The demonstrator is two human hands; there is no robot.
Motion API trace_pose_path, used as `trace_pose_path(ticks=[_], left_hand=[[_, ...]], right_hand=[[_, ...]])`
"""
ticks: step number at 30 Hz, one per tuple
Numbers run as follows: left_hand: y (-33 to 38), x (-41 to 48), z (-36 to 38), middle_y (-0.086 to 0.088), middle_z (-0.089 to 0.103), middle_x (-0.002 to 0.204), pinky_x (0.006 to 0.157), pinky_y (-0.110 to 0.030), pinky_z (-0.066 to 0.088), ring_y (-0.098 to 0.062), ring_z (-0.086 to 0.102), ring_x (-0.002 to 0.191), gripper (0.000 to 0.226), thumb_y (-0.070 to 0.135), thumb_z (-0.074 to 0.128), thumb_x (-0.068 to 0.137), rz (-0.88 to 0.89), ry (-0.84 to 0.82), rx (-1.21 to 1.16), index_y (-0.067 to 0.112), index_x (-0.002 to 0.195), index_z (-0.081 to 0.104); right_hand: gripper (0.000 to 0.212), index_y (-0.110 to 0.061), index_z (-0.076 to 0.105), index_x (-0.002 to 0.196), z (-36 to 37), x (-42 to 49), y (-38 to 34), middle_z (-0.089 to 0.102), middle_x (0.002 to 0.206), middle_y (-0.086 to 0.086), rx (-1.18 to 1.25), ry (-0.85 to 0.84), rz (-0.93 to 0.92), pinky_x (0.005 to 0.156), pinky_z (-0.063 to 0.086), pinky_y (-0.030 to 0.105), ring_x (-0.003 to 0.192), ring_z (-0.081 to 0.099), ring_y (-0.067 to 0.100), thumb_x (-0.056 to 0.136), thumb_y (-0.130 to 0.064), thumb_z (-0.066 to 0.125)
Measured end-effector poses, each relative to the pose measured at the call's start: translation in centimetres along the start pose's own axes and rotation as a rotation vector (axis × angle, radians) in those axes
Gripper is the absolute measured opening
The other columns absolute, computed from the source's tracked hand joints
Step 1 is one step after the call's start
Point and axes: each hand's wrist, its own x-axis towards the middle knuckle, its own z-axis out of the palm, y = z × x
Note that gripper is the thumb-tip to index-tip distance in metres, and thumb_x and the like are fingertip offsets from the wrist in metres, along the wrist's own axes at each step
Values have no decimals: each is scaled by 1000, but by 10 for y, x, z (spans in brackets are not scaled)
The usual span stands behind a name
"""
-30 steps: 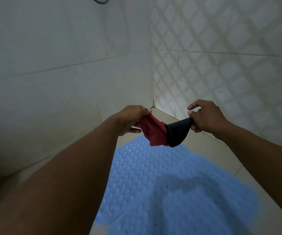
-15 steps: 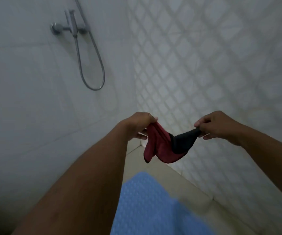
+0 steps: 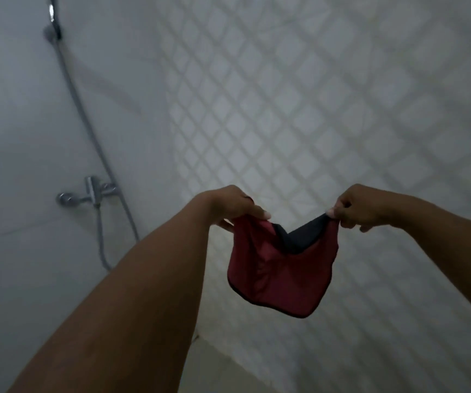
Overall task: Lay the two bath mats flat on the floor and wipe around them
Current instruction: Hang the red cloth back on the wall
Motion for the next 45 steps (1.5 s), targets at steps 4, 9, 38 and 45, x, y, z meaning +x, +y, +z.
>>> trace_pose_path(ticks=[4,9,38,45], left_hand=[[29,24,-23,-3,65,83,81,-38,61,-18,64,82,20,30,73,89,178,73,-8,13,80,68],[55,42,-25,-6,60,76,85,-39,61,-19,62,74,24,23,75,88,336,17,-242,13,72,62],[372,-429,299,-6,73,97,87,-39,57,-26,69,88,28,33,61,84,1228,-1130,-53,10,97,71],[406,-501,303,-3,65,77,63,-26,43,-16,59,70,40,50,67,91,1476,-844,-372,12,80,66]], right_hand=[[56,6,70,101,-43,-26,-11,67,101,20,56,227,94,77,57,40,89,65,32,101,-45,48],[48,2,71,88,-69,-88,-11,71,93,18,220,448,205,62,55,30,80,68,27,102,-40,51],[29,-3,70,92,-121,-773,-175,69,86,10,-291,989,1316,61,57,32,74,64,21,94,-32,67],[5,-17,59,101,-126,-830,-203,66,86,9,-922,1172,1204,58,44,30,73,61,25,98,-20,57]])
